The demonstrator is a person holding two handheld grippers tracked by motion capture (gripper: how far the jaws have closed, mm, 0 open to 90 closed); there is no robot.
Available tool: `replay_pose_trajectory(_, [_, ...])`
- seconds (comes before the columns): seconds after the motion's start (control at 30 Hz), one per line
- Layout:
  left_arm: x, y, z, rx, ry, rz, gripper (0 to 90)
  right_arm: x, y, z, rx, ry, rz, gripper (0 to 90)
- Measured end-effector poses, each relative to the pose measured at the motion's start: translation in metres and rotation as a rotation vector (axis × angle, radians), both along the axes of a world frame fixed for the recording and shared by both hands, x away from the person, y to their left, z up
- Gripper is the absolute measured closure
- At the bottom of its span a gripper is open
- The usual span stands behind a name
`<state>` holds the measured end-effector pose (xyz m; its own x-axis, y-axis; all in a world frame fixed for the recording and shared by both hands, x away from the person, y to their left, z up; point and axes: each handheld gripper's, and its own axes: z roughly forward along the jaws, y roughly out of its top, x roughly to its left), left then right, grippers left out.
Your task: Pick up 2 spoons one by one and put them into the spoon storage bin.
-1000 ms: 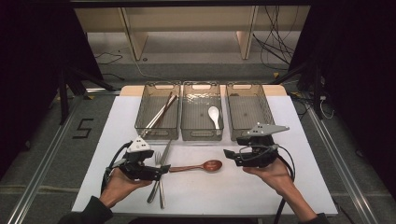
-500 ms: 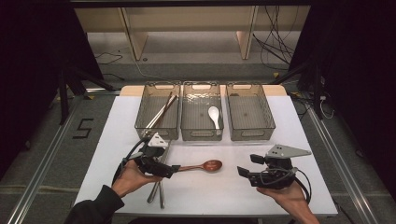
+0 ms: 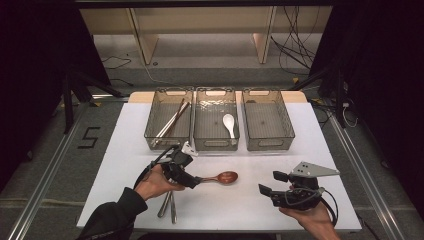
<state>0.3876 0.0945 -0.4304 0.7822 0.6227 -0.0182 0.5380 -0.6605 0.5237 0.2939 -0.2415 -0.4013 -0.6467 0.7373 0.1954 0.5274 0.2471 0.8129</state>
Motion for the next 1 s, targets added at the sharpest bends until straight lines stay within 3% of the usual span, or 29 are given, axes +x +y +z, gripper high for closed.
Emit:
replay_pose_trajectory(0.23, [0.008,-0.016,-0.01,0.077,0.042,-0.054,35.1,0.0,0.001,0.0,-0.007,0.005,0.013,30.3])
replay_pose_trajectory(0.63, [0.019,-0.033,-0.023,0.132,0.084,-0.073,51.7,0.0,0.001,0.0,-0.003,0.001,0.023,31.2])
replay_pose_trajectory(0.83, [0.02,-0.038,-0.026,0.16,0.085,-0.115,59.1,0.0,0.001,0.001,-0.001,0.001,0.027,31.3])
replay_pose_trajectory(1.0, [0.02,-0.04,-0.03,0.171,0.109,-0.135,63.8,0.0,0.001,0.001,-0.001,0.004,0.03,31.7])
